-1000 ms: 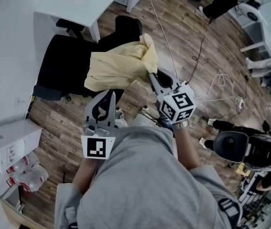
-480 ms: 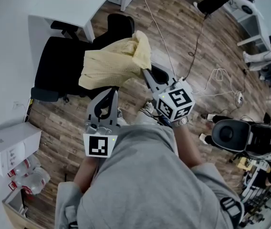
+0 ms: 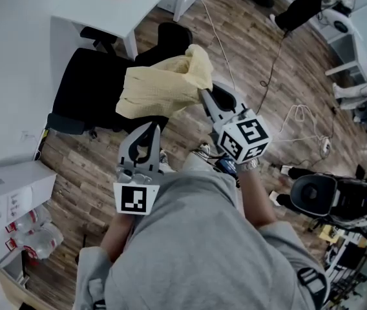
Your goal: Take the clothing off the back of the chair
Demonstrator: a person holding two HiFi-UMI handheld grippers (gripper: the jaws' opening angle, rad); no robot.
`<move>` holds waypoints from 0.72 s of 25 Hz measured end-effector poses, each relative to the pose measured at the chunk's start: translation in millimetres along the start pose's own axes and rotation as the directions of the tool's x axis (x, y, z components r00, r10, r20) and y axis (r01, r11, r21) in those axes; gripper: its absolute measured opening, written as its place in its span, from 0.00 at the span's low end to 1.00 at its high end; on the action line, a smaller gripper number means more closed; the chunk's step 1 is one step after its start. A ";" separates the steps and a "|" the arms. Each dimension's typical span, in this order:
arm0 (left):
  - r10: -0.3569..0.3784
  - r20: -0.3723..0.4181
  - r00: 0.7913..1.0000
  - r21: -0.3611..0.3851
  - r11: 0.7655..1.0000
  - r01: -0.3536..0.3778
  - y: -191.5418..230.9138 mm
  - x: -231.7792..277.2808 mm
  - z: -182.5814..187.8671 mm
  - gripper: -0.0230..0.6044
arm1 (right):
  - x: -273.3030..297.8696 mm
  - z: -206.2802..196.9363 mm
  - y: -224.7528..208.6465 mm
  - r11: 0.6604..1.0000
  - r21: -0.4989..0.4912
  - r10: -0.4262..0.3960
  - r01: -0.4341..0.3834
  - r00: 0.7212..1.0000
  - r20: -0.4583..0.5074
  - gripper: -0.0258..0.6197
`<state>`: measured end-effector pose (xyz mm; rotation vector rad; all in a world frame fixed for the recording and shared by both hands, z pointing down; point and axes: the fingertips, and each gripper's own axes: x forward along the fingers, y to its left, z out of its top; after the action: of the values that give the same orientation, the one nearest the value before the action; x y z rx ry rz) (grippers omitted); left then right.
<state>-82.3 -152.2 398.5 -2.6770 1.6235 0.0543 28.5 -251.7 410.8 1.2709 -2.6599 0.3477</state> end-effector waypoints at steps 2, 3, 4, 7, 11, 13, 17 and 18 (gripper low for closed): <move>0.004 0.007 1.000 0.001 1.000 -0.004 1.4 -0.6 1.3 0.09 | 2.4 8.2 3.3 0.999 -0.031 0.009 -0.009 1.000 0.008 0.14; 0.005 0.010 1.000 0.001 1.000 -0.005 1.1 -0.9 2.2 0.09 | 3.4 12.1 4.6 0.999 -0.051 0.011 -0.011 1.000 0.010 0.14; 0.005 0.010 1.000 0.002 1.000 -0.005 0.4 -1.5 2.7 0.09 | 4.4 15.7 5.8 0.997 -0.070 0.013 -0.013 1.000 0.011 0.14; 0.007 0.004 1.000 0.010 1.000 -0.007 0.1 -4.0 4.7 0.09 | 7.6 26.4 8.8 0.995 -0.100 0.023 -0.021 1.000 0.021 0.14; 0.033 0.019 0.999 0.016 0.999 -0.033 7.2 -6.2 9.4 0.09 | 12.3 38.2 13.8 0.994 -0.103 0.035 -0.031 0.999 0.036 0.14; 0.047 0.030 0.998 0.010 0.999 -0.047 11.6 -8.1 11.6 0.09 | 15.3 43.9 17.2 0.993 -0.113 0.041 -0.036 0.998 0.045 0.14; 0.062 0.038 0.997 -0.005 0.998 -0.062 15.6 -10.4 11.4 0.09 | 21.1 52.8 23.7 0.990 -0.138 0.048 -0.040 0.997 0.059 0.14; 0.060 0.037 0.998 -0.004 0.998 -0.060 15.2 -10.1 11.4 0.09 | 22.3 55.3 25.3 0.989 -0.145 0.051 -0.042 0.997 0.062 0.14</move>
<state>-100.7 -149.9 387.6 -2.6122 1.6945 0.1053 -8.2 -268.4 360.1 1.1989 -2.7168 0.1199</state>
